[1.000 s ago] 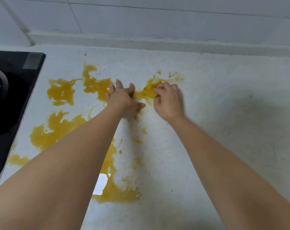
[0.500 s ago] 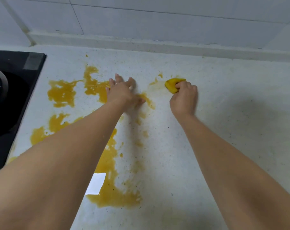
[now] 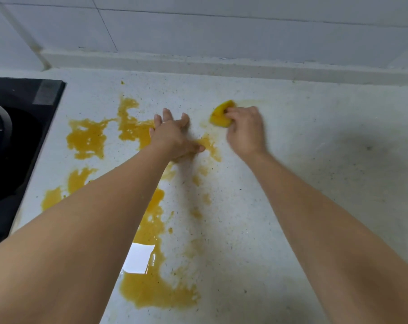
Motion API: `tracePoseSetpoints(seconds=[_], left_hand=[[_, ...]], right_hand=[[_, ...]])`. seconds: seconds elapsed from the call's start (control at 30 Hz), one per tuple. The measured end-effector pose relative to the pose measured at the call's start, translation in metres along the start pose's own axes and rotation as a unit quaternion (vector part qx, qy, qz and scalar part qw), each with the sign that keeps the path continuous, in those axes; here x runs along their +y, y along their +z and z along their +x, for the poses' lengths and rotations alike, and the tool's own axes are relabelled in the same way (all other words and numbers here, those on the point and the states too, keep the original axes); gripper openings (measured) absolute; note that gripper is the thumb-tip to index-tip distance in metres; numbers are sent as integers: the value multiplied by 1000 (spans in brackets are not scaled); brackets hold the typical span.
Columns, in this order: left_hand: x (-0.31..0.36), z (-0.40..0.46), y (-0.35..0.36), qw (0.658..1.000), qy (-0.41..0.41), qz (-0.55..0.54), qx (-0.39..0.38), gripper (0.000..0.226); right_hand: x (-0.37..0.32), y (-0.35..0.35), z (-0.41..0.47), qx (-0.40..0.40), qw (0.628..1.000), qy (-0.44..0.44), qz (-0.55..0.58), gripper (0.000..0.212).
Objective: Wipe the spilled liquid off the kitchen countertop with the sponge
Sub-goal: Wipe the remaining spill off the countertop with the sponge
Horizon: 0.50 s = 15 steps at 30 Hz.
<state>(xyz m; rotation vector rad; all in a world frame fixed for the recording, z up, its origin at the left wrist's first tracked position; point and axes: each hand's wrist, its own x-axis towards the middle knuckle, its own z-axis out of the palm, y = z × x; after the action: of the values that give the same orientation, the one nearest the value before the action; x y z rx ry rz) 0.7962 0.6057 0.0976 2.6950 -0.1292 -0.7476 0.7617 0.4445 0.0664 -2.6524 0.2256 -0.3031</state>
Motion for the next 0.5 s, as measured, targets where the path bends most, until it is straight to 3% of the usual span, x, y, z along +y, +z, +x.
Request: tracePoseSetpoints(seconds=[0.1, 0.27, 0.3, 0.4, 0.43, 0.5], left_hand=[[-1, 1, 0, 1000, 1, -4, -5, 96], [0, 3, 1, 1000, -7, -11, -3, 98], [-1, 3, 2, 1000, -5, -11, -3, 98], [-3, 4, 2, 1000, -1, -7, -5, 98], [-3, 4, 2, 1000, -2, -7, -4, 98], [-2, 5, 2, 1000, -4, -11, -2, 99]], right_hand=[[22, -11, 25, 9, 990, 125, -62, 34], [-18, 10, -1, -39, 996, -71, 30, 36], [-12, 6, 2, -20, 998, -63, 16, 36], [19, -7, 35, 18, 993, 111, -44, 35], [20, -8, 42, 13, 990, 132, -55, 35], [-3, 0, 39, -23, 997, 73, -33, 40]])
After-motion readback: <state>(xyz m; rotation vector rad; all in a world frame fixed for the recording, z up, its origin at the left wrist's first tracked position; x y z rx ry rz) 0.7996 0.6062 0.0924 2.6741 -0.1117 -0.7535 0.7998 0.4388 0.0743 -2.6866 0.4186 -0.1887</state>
